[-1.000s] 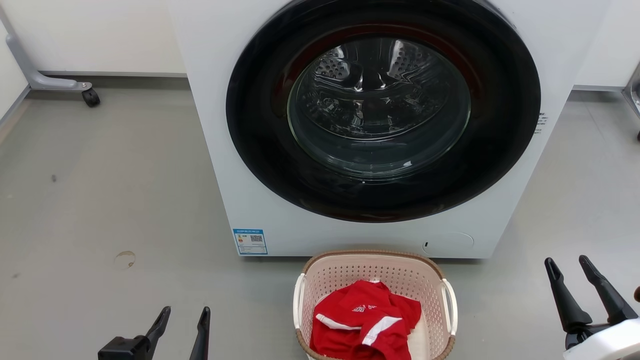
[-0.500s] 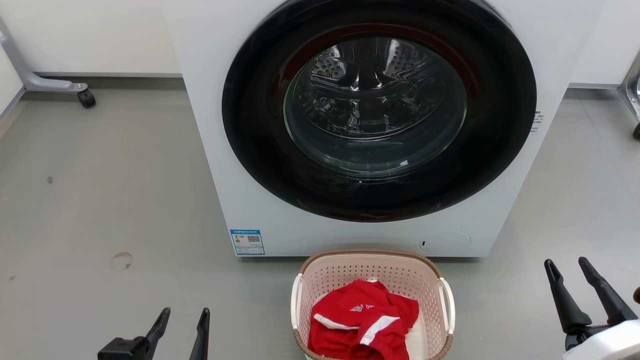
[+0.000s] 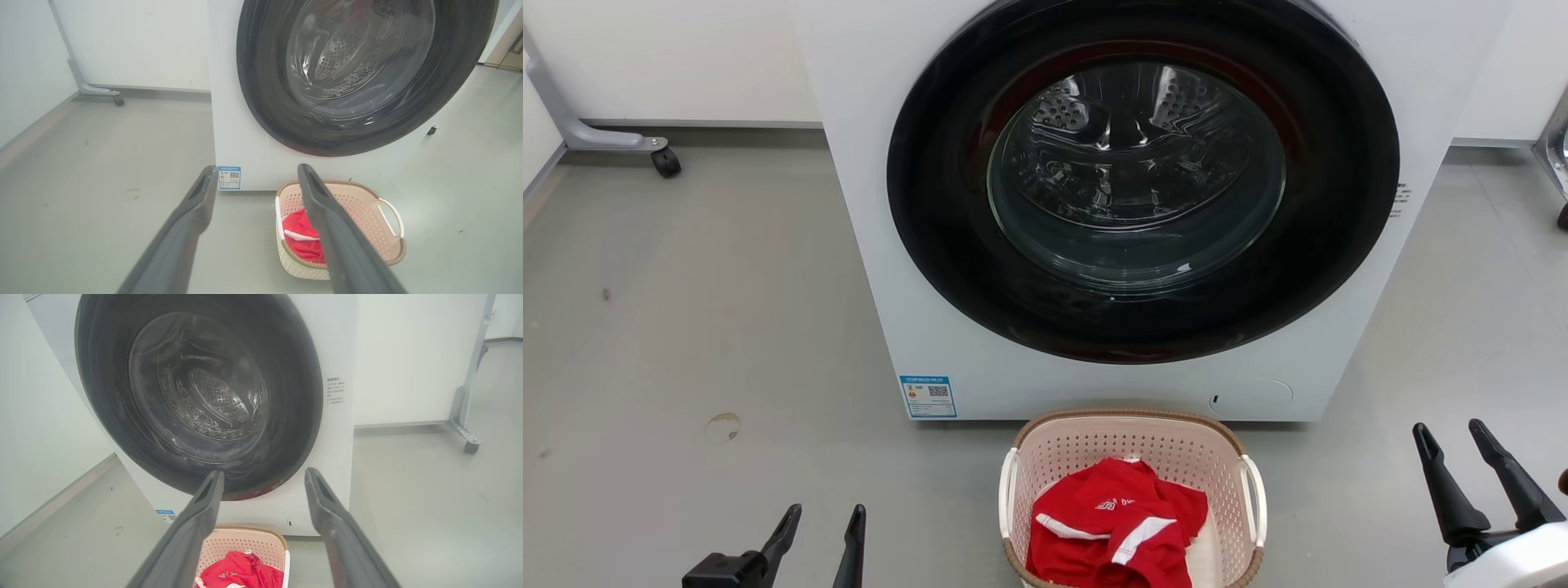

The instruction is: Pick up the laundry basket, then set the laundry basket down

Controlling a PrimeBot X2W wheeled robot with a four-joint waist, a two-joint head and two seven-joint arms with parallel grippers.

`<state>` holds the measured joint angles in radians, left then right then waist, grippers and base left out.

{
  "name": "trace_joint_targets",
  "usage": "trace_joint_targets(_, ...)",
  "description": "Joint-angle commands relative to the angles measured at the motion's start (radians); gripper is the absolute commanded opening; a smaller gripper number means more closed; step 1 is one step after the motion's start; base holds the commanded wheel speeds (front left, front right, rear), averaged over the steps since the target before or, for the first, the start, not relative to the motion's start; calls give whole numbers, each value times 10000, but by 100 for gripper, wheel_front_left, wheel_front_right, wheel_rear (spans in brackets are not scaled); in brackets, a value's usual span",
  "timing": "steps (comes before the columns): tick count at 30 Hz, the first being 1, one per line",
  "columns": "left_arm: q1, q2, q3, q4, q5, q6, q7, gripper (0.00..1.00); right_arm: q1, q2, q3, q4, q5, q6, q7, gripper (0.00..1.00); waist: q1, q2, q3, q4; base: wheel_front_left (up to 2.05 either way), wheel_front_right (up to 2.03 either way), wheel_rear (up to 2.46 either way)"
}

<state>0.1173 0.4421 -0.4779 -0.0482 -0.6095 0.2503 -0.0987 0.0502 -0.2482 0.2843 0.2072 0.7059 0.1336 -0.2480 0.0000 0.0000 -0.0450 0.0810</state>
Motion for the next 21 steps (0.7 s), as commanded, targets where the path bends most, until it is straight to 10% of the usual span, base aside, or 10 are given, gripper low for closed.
trace_joint_targets(1,-480,227,357,-198,-45,13,-135,100,-158,-394,128,-246,15,-29,-138,100,0,0,6,6,0,0,0)
trace_joint_targets(21,-587,197,303,-72,-162,-96,-314,100,-198,-456,139,-277,12,-29,-138,100,0,0,62,33,0,0,0)
